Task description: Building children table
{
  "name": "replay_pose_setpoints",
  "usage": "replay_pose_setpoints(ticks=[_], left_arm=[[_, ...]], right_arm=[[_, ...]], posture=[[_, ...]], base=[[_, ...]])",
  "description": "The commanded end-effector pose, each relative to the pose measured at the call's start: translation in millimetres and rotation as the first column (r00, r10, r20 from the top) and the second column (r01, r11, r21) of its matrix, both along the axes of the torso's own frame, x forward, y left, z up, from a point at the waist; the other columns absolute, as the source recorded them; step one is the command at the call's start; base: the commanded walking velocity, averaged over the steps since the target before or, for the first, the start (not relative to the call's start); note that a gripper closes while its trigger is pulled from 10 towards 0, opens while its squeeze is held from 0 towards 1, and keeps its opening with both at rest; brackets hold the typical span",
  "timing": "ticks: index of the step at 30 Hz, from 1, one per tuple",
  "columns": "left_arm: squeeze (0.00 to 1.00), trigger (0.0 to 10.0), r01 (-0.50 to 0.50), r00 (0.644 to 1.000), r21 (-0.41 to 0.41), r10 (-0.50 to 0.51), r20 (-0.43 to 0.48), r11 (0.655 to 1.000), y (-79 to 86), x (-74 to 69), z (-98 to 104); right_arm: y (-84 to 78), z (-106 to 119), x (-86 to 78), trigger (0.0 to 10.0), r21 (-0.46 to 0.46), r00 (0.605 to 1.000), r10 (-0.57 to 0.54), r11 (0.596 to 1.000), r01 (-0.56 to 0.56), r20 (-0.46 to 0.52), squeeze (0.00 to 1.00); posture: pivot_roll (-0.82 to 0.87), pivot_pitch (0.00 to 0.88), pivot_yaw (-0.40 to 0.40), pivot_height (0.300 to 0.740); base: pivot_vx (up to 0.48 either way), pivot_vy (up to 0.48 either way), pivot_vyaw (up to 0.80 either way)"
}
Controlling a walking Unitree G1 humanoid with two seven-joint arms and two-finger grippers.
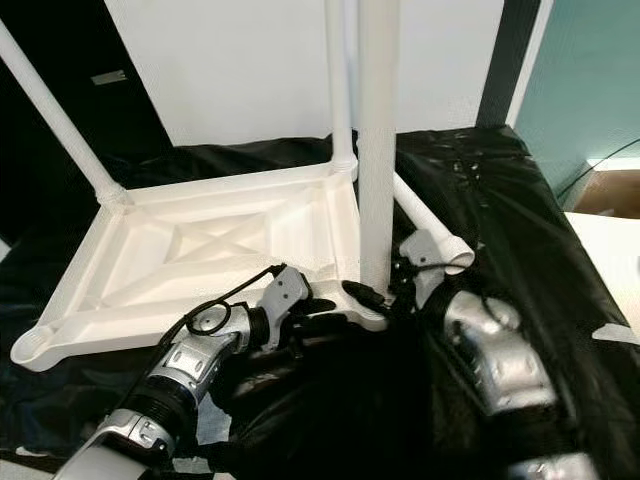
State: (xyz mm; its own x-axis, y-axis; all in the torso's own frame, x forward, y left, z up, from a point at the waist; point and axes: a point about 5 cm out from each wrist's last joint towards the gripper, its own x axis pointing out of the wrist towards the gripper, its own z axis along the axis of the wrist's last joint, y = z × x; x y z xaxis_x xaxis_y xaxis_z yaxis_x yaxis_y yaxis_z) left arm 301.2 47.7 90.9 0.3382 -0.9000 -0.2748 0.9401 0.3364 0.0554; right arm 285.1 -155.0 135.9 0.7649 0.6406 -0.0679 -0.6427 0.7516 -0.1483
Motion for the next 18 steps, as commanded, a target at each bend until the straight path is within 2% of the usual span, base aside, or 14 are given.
replay_pose_setpoints(ticks=[1, 2, 3, 4, 5, 6, 10, 11, 12, 14, 15, 18], left_arm=[[0.00, 10.0, -0.038, 0.993, 0.040, 0.042, -0.109, 0.998, 5.9, -9.3, -25], [0.00, 10.0, -0.038, 0.993, 0.040, 0.042, -0.109, 0.998, 5.9, -9.3, -25], [0.00, 10.0, -0.038, 0.993, 0.040, 0.043, -0.110, 0.998, 6.5, -9.4, -25], [0.00, 10.0, -0.038, 0.993, 0.040, 0.043, -0.110, 0.998, 6.5, -9.4, -25], [0.00, 10.0, -0.037, 0.993, 0.043, 0.042, -0.110, 0.998, 7.1, -9.4, -26], [0.00, 10.0, -0.036, 0.993, 0.045, 0.041, -0.111, 0.998, 7.6, -9.4, -26], [0.00, 10.0, -0.035, 0.993, 0.046, 0.040, -0.112, 0.998, 7.7, -9.6, -26], [0.00, 10.0, -0.029, 0.993, 0.046, 0.034, -0.113, 0.999, 6.9, -10.6, -27], [0.00, 10.0, -0.027, 0.993, 0.046, 0.032, -0.114, 0.999, 6.5, -11.0, -27], [0.00, 10.0, -0.025, 0.993, 0.047, 0.030, -0.114, 0.999, 6.1, -11.2, -27], [0.00, 10.0, -0.023, 0.993, 0.048, 0.029, -0.114, 0.999, 6.0, -11.6, -28], [0.00, 10.0, -0.021, 0.993, 0.050, 0.027, -0.115, 0.999, 5.6, -11.6, -28]], right_arm=[[0.6, -16, -3.9, 0.0, 0.004, 0.995, -0.091, 0.996, 0.091, -0.044, 0.00], [0.6, -16, -3.9, 0.0, 0.004, 0.995, -0.091, 0.996, 0.091, -0.044, 0.00], [0.1, -18, -7.4, 0.0, 0.043, 0.976, -0.220, 0.975, 0.220, -0.011, 0.00], [0.1, -18, -7.4, 0.0, 0.043, 0.976, -0.220, 0.975, 0.220, -0.011, 0.00], [-0.7, -19, -10.7, 0.0, 0.065, 0.946, -0.324, 0.945, 0.322, 0.022, 0.00], [-1.2, -19, -12.7, 0.0, 0.075, 0.925, -0.379, 0.924, 0.375, 0.039, 0.00], [0.3, -19, -14.6, 0.0, 0.075, 0.914, -0.401, 0.915, 0.397, 0.056, 0.00], [3.2, -19, -16.2, 4.8, 0.055, 0.918, -0.388, 0.921, 0.384, 0.086, 0.00], [2.8, -20, -16.0, 10.0, 0.036, 0.919, -0.383, 0.924, 0.381, 0.094, 0.00], [2.1, -21, -16.1, 10.0, 0.024, 0.922, -0.376, 0.927, 0.375, 0.091, 0.00], [0.7, -22, -16.7, 10.0, 0.028, 0.930, -0.359, 0.933, 0.358, 0.076, 1.00], [-1.5, -20, -17.8, 10.0, 0.029, 0.939, -0.334, 0.942, 0.333, 0.085, 1.00]], posture=[[-0.04, 0.000, 0.070, 0.740], [-0.04, 0.000, 0.070, 0.740], [-0.05, 0.000, 0.077, 0.740], [-0.05, 0.000, 0.077, 0.740], [-0.05, 0.000, 0.078, 0.740], [-0.05, 0.000, 0.078, 0.740], [-0.05, 0.000, 0.078, 0.740], [-0.05, 0.000, 0.079, 0.740], [-0.06, 0.000, 0.080, 0.740], [-0.06, 0.000, 0.080, 0.740], [-0.06, 0.000, 0.080, 0.740], [-0.06, 0.000, 0.081, 0.740]], base=[[0.000, 0.000, 0.00], [0.000, 0.000, 0.00], [0.000, 0.000, 0.00], [0.000, 0.000, 0.00], [0.000, 0.000, 0.00], [0.000, 0.000, 0.00], [0.000, 0.000, 0.00], [0.000, 0.000, 0.00], [0.000, 0.000, 0.00], [0.000, 0.000, 0.00], [0.000, 0.000, 0.00], [0.000, 0.000, 0.00]])
